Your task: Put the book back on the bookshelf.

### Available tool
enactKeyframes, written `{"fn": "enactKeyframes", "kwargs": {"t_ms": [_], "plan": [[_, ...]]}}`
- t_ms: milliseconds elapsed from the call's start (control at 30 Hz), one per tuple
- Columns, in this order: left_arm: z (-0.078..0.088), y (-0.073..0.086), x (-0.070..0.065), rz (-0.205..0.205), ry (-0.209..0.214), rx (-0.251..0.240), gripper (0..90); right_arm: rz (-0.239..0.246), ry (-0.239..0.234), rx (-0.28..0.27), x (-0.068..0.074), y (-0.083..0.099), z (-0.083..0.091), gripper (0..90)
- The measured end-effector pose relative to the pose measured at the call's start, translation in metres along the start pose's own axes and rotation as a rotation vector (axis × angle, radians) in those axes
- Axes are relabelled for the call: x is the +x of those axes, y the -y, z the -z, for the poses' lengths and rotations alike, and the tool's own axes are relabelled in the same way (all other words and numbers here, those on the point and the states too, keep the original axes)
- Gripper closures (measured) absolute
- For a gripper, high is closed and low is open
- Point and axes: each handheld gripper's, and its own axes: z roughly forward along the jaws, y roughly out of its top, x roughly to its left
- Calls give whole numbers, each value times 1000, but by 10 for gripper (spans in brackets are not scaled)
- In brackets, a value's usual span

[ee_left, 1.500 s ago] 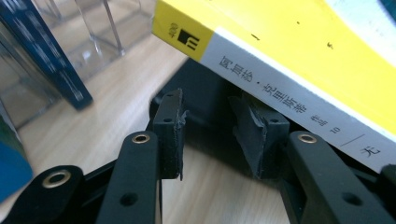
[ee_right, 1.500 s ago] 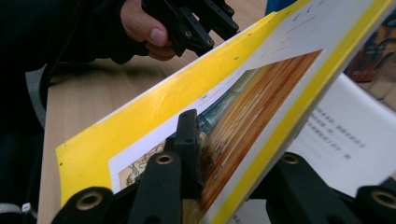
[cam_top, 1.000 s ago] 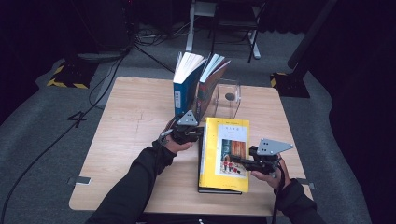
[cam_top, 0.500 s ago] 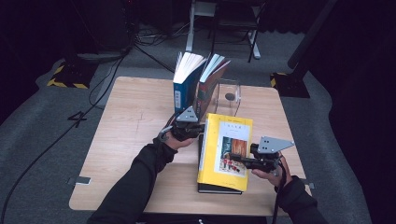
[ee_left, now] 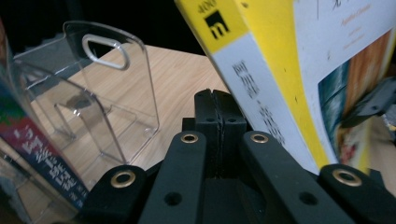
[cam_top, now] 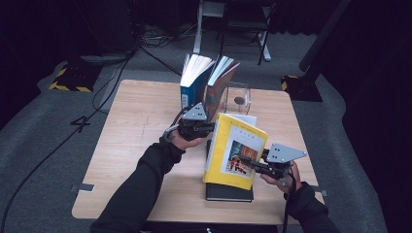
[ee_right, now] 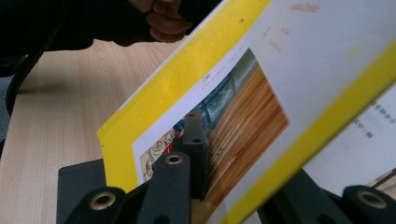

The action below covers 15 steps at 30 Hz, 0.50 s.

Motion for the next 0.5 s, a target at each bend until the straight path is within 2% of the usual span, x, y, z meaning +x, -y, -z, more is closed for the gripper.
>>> {"fn": "enactKeyframes", "kwargs": {"t_ms": [267, 400, 500], "plan": [[8, -12, -10, -35, -11, -15, 897, 23, 73, -8, 2, -5, 3, 859], [11, -12, -13, -50, -19, -9, 887, 24, 78, -13, 3, -4, 5, 866], [13, -11, -17, -44, -26, -15, 869, 39, 86, -14, 6, -4, 6, 866]]}}
